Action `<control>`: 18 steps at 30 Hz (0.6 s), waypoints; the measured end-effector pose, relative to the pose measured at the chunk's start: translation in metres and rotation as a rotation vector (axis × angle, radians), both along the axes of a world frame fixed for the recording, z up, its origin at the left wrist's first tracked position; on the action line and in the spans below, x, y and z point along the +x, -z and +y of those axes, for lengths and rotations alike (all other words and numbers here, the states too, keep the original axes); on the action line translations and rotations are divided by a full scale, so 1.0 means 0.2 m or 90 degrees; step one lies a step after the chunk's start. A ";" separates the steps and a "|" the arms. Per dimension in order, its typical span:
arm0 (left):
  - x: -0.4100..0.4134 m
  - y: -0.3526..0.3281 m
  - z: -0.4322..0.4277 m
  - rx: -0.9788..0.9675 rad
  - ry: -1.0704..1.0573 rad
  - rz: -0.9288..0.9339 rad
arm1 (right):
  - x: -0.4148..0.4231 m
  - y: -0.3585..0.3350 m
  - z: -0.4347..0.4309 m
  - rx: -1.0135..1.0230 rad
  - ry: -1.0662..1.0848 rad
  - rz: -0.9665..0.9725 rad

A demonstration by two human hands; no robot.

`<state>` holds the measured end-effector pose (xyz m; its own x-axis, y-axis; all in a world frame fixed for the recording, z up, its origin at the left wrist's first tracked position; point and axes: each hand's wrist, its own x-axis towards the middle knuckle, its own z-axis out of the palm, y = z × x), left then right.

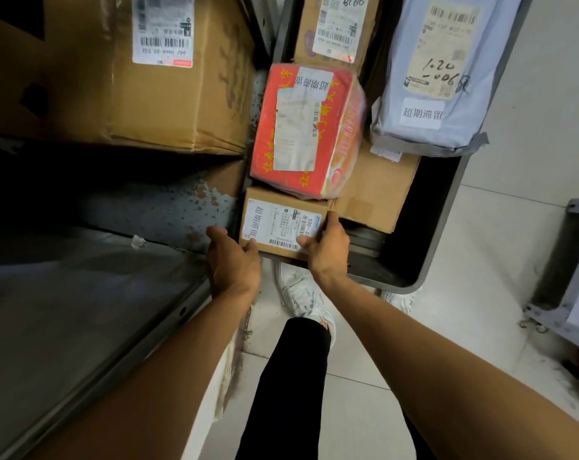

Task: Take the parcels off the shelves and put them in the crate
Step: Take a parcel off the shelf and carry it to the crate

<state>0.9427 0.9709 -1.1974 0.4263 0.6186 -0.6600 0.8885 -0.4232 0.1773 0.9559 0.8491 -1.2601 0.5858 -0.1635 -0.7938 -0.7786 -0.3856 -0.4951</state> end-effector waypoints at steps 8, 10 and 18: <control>0.11 -0.21 -0.12 -0.026 0.121 0.033 | 0.02 -0.29 -0.21 -0.031 -0.162 0.081; 0.14 -0.33 -0.16 -0.060 0.216 0.050 | 0.06 -0.44 -0.31 -0.056 -0.255 0.053; 0.46 -1.01 -0.38 -0.101 0.569 0.047 | 0.40 -1.22 -0.62 -0.128 -0.627 -0.047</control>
<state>1.0352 0.8952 -0.9961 0.6564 -0.0226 -0.7541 0.2524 -0.9354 0.2477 1.0355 0.7259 -1.0166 0.5793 0.2931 -0.7606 -0.0382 -0.9223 -0.3846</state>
